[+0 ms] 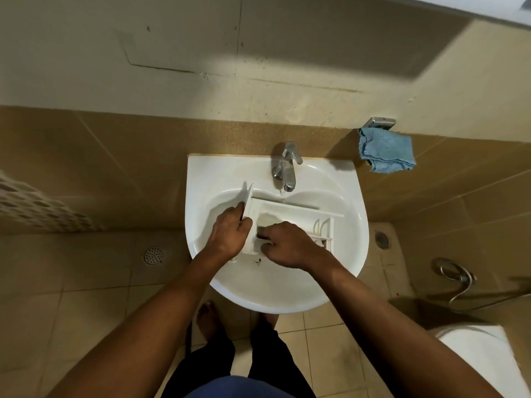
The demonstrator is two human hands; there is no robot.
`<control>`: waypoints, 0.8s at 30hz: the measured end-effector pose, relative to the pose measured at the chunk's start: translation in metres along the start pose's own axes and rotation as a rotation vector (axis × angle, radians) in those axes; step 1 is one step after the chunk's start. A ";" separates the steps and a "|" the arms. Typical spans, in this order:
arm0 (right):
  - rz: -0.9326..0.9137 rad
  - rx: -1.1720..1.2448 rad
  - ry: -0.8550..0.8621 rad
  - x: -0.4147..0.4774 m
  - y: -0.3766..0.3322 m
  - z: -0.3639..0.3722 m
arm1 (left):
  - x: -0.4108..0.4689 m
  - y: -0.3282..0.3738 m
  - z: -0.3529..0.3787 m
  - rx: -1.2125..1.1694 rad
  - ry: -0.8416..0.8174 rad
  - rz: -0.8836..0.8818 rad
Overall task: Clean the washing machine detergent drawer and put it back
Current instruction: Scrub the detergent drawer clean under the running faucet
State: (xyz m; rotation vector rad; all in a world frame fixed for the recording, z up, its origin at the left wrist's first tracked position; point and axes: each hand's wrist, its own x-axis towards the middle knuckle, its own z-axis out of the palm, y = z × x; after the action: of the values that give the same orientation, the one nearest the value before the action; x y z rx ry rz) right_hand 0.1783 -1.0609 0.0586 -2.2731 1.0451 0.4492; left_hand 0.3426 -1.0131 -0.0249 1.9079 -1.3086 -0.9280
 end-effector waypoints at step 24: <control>0.584 1.514 0.530 0.031 0.064 -0.050 | -0.005 0.004 0.003 -0.002 0.043 -0.007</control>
State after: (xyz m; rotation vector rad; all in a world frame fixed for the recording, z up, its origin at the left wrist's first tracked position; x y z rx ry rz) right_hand 0.1516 -1.1440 0.0570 -0.6924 1.5119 -0.6304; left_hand 0.3367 -1.0097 -0.0221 1.9216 -1.2759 -0.8866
